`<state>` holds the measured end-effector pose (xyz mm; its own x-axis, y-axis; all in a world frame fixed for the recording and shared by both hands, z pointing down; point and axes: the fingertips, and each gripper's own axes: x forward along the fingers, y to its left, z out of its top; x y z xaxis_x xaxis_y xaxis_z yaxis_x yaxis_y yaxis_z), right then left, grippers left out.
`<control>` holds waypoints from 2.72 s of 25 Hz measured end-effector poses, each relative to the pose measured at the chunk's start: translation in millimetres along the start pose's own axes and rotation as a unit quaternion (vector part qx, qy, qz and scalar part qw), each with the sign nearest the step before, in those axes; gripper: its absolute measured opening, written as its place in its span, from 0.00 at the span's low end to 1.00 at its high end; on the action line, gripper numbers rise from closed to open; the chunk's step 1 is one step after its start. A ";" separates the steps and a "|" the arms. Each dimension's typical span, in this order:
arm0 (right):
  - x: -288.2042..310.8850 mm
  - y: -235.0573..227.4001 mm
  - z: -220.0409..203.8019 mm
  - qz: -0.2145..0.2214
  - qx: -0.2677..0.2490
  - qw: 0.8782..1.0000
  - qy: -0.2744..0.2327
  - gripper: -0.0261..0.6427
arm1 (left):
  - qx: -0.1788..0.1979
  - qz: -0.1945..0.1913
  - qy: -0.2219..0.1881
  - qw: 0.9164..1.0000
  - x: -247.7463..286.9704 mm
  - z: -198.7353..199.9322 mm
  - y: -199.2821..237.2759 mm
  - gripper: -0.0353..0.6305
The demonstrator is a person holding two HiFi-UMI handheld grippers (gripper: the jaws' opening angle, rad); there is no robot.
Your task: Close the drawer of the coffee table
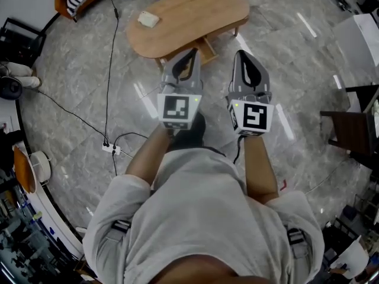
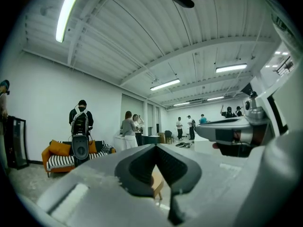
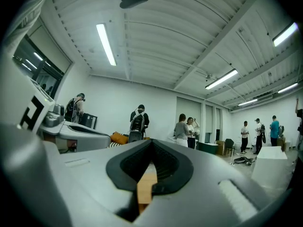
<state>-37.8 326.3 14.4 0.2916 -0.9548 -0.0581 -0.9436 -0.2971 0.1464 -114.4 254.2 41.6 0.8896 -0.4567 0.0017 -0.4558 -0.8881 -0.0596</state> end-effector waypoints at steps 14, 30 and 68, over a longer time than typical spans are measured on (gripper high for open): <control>181.5 -20.1 -35.6 0.083 -0.042 0.994 0.050 0.05 | -0.053 0.069 0.024 0.996 137.6 -37.4 130.5 0.08; 301.8 20.0 -135.4 0.260 -0.006 0.959 0.114 0.05 | -0.092 0.219 0.120 0.964 160.5 -136.2 191.3 0.09; 233.4 85.4 -582.4 0.491 -0.103 0.803 0.322 0.05 | -0.132 0.219 0.440 0.861 91.2 -578.3 128.6 0.08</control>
<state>41.2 71.0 588.5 -0.4935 -0.5183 0.6984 -0.7411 0.6709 -0.0258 -108.5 68.2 611.3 0.3174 -0.5097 0.7996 -0.8357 -0.5489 -0.0182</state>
